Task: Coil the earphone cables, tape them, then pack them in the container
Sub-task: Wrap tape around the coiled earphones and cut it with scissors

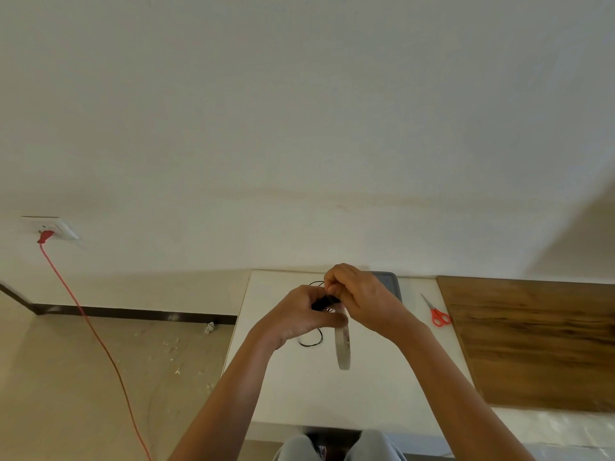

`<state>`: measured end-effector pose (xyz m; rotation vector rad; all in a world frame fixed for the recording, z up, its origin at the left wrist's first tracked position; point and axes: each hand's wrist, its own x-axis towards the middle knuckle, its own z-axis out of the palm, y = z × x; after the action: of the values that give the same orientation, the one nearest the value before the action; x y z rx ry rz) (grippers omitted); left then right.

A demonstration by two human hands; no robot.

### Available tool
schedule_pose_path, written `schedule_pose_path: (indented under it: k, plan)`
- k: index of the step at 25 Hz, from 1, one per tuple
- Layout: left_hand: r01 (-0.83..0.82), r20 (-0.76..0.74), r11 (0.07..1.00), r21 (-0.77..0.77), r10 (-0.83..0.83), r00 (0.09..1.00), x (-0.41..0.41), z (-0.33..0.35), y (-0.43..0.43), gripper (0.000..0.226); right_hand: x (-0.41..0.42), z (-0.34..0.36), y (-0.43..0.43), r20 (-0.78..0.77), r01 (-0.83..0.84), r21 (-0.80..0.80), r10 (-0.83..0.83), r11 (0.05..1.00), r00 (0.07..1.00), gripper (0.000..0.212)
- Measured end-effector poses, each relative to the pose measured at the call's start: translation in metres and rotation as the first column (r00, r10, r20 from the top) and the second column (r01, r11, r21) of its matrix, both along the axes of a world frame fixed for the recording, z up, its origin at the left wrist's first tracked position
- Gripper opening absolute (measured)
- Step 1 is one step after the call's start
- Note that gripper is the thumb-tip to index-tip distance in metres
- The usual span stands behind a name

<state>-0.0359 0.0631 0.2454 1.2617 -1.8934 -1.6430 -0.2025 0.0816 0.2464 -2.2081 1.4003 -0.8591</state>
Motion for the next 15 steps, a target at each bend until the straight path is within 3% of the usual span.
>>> schedule_pose_path:
  k: [5,11,15]
  plan:
    - [-0.005,-0.03,1.0,0.01,0.005,1.0,-0.003,0.002,0.001,0.013,0.0,-0.011,-0.006,0.028,-0.043,-0.016,0.043,0.999,0.999,0.017]
    - [-0.019,-0.039,1.0,0.016,0.02,0.999,-0.004,-0.002,0.004,0.036,0.0,-0.022,-0.008,0.162,0.025,0.077,-0.037,0.997,0.986,0.03]
    - [-0.028,-0.045,0.999,0.027,0.029,0.999,-0.005,-0.006,0.007,0.034,0.002,-0.027,-0.005,0.156,0.021,0.057,-0.03,0.998,0.987,0.029]
